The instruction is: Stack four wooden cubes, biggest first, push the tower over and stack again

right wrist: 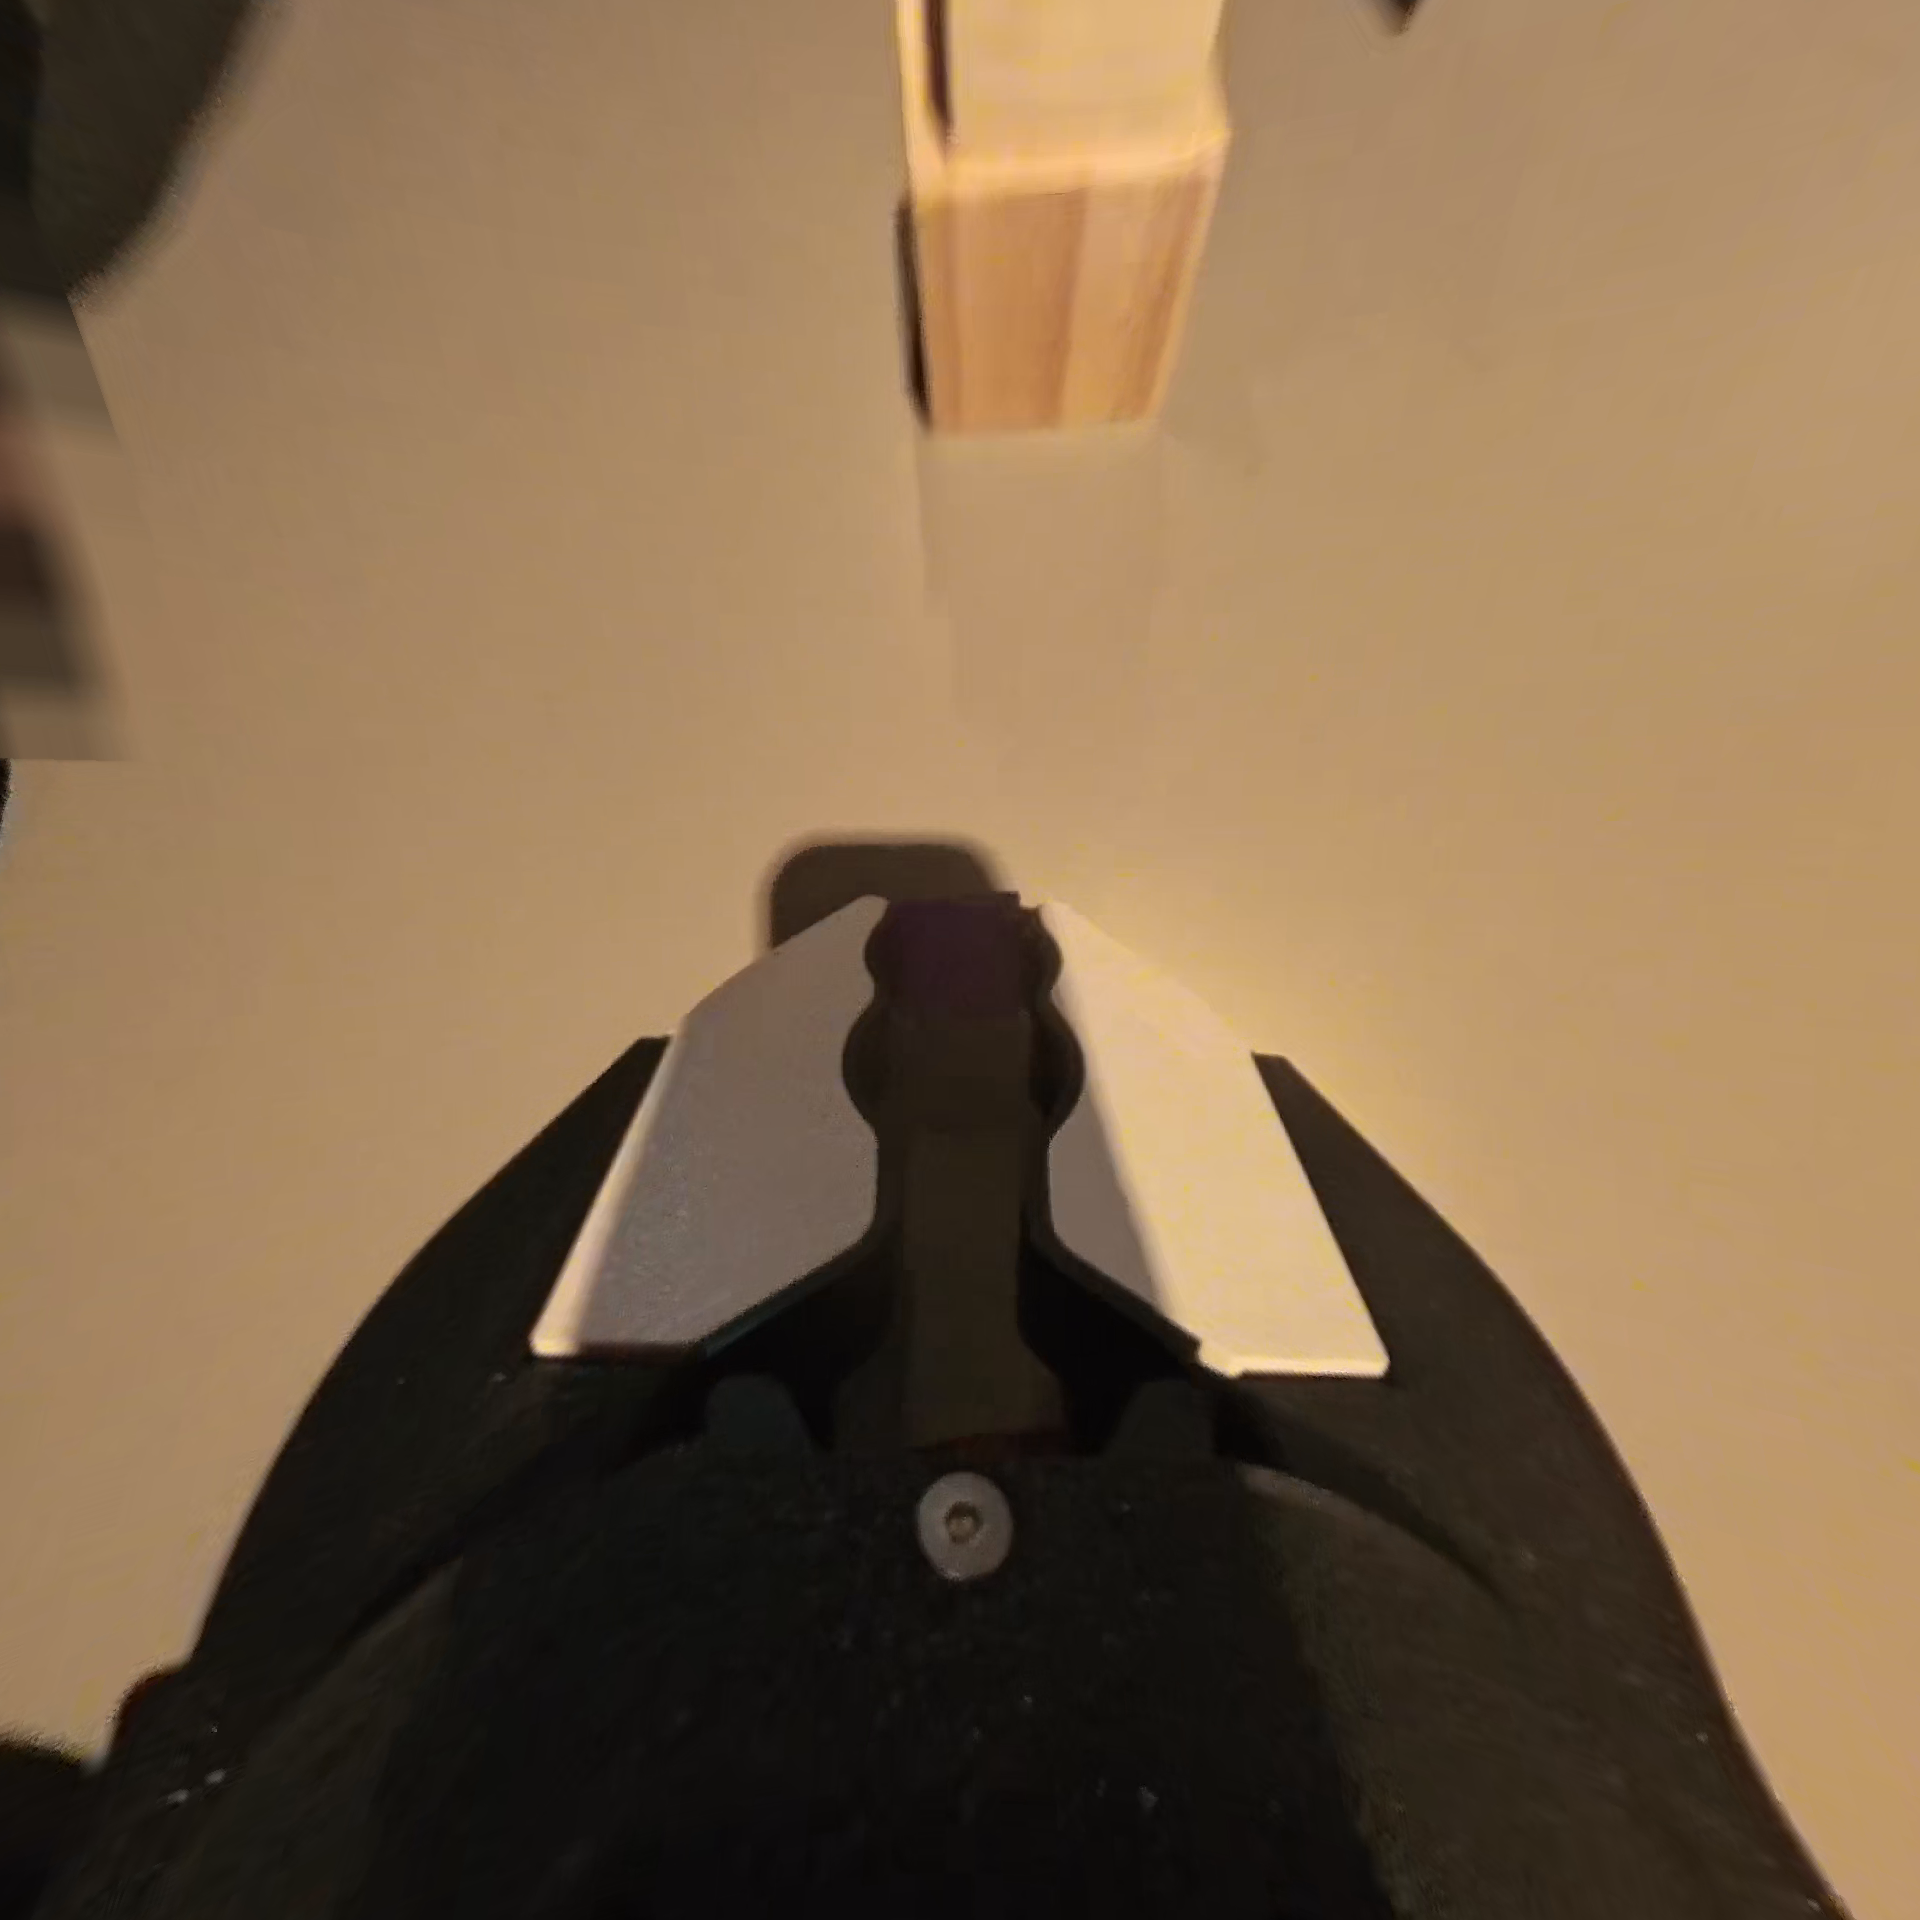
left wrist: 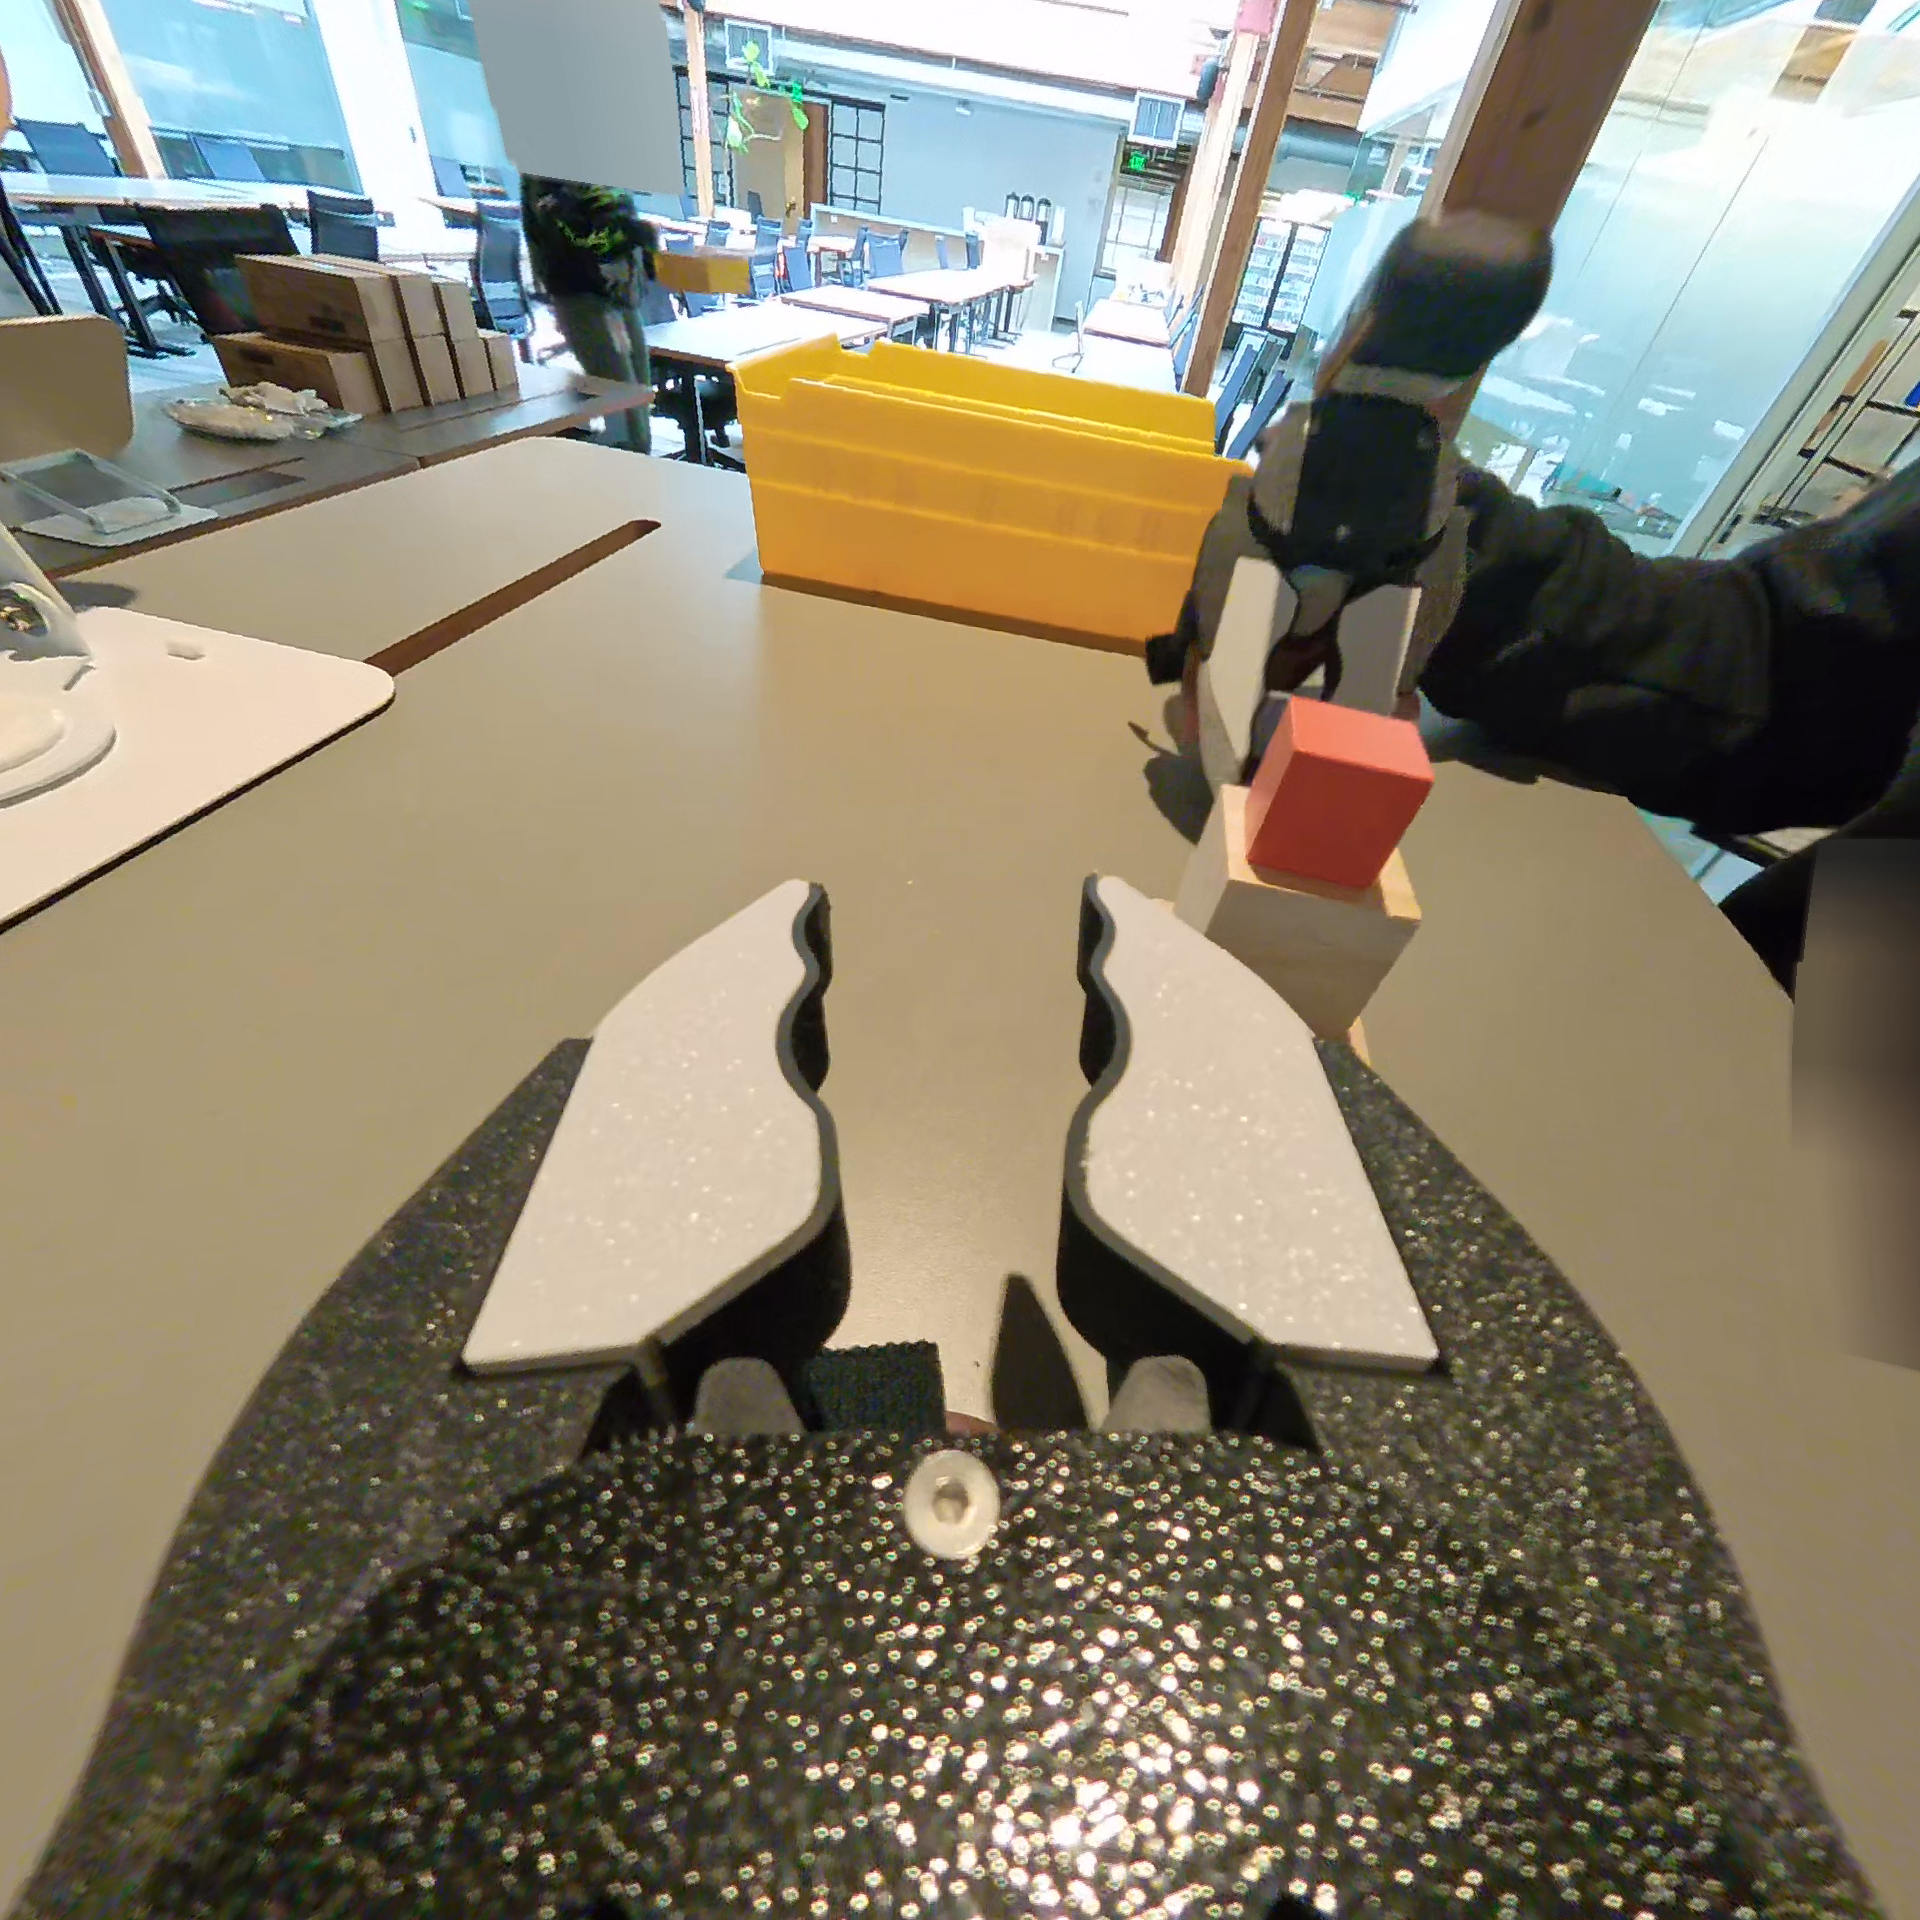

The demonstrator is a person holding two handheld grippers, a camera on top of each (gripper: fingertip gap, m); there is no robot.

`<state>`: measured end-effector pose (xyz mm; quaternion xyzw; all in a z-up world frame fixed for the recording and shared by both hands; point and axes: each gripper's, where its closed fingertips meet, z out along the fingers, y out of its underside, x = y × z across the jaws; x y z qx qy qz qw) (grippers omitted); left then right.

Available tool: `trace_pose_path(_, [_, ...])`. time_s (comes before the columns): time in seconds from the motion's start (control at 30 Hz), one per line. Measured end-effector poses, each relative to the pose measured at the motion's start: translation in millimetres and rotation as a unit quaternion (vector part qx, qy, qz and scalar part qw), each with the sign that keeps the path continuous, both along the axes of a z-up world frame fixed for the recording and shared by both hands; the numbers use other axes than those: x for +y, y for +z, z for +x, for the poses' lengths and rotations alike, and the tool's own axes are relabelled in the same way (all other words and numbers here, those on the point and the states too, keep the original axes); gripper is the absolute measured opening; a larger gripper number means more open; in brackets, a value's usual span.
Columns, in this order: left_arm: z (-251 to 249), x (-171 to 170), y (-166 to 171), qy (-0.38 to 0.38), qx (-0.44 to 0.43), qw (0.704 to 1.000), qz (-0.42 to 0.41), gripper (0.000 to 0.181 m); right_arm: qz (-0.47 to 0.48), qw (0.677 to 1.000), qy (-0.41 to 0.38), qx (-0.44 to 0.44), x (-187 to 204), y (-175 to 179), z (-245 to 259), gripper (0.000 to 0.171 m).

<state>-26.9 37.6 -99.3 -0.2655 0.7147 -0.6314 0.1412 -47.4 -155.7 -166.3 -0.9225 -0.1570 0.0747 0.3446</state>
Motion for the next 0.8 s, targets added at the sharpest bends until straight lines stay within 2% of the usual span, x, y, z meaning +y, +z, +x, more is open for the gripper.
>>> trace_pose_path(0.17, [0.1,0.5,0.2,0.000,0.001,1.000,-0.002,0.045,0.096,0.995,-0.021,-0.013,70.0,72.0,3.6,0.022])
trace_pose_path(0.3, [-0.2,4.6,5.1,0.004,-0.005,1.000,-0.021,0.045,0.113,0.994,0.010,0.002,115.4,121.8,-17.0,0.022])
trace_pose_path(0.37, [-0.6,6.8,7.7,0.006,-0.008,0.999,-0.031,0.045,0.103,0.995,0.011,-0.006,131.4,128.2,-25.5,0.022])
trace_pose_path(0.47, [-0.9,8.5,9.5,0.006,-0.011,0.999,-0.039,0.045,0.079,0.997,0.011,-0.021,142.4,119.1,-34.9,0.022])
trace_pose_path(0.57, [-0.6,8.6,9.6,0.005,-0.008,0.999,-0.042,0.045,0.057,0.998,0.003,-0.020,142.6,106.6,-35.0,0.022])
trace_pose_path(0.8, [0.6,9.7,9.9,0.005,-0.001,0.999,-0.048,0.045,0.055,0.998,-0.015,-0.016,142.2,105.5,-27.5,0.022])
